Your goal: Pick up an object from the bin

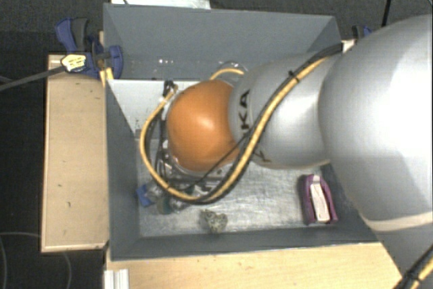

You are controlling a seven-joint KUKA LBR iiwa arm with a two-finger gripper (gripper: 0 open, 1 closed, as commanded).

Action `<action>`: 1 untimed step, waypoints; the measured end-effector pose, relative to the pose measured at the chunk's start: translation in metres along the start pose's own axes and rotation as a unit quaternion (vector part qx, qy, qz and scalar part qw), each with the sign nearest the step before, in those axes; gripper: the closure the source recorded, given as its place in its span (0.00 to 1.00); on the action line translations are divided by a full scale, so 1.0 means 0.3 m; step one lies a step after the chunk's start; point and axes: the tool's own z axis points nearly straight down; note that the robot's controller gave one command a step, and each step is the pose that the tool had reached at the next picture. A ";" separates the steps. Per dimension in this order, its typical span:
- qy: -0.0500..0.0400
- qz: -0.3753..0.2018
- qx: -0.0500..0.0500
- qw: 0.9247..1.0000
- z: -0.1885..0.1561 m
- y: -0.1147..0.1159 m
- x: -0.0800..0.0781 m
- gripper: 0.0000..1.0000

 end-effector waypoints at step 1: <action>-0.001 -0.004 0.000 1.000 0.001 0.000 -0.002 1.00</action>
Offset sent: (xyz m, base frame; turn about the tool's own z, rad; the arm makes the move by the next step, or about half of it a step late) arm 0.0033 0.0093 -0.0304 -0.0332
